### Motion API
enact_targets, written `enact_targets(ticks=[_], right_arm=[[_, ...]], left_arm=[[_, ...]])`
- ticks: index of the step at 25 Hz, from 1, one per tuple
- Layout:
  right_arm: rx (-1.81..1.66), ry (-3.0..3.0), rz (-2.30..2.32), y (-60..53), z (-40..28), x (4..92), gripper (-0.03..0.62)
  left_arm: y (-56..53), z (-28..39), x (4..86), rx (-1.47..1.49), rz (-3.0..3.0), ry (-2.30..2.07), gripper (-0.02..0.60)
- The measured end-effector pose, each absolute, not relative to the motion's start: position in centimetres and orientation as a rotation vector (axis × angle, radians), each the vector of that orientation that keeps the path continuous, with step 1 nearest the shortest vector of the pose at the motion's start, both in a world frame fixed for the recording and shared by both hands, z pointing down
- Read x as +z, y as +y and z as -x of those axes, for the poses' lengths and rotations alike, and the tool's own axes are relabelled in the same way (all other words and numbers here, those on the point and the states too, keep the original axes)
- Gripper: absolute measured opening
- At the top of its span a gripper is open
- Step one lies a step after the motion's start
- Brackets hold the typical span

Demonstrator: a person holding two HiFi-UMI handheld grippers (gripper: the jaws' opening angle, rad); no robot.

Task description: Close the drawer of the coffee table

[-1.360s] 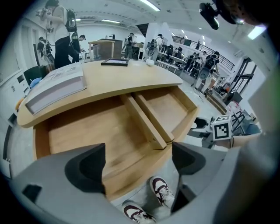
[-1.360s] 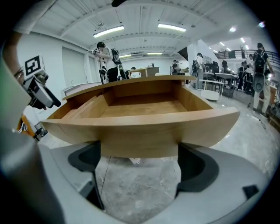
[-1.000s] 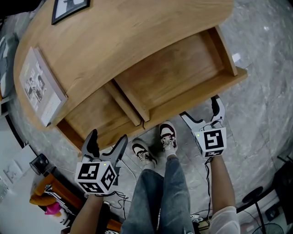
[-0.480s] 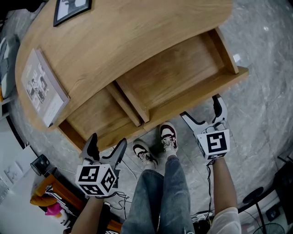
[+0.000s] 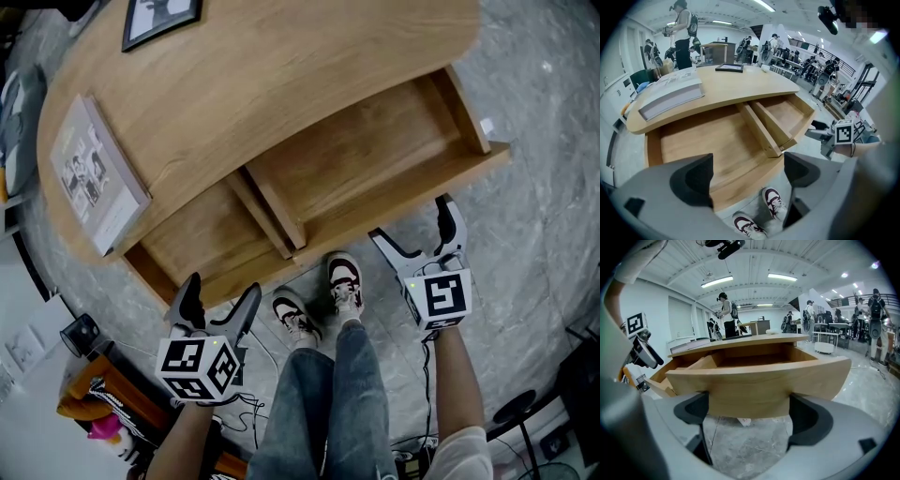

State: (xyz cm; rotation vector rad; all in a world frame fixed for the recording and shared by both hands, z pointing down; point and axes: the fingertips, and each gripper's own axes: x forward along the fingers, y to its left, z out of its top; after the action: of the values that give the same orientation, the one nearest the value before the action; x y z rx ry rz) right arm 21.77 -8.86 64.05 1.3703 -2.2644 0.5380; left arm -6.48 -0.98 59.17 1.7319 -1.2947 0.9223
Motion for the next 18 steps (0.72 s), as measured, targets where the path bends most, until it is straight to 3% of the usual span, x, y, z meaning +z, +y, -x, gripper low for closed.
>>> enact_targets(ticks=[18], right_arm=[[0.543,-2.243,-1.372,-12.3,-20.3,63.9,0.54]], left_arm=[[-1.3,7.9,58.6,0.843,-1.67,-1.357,0.471]])
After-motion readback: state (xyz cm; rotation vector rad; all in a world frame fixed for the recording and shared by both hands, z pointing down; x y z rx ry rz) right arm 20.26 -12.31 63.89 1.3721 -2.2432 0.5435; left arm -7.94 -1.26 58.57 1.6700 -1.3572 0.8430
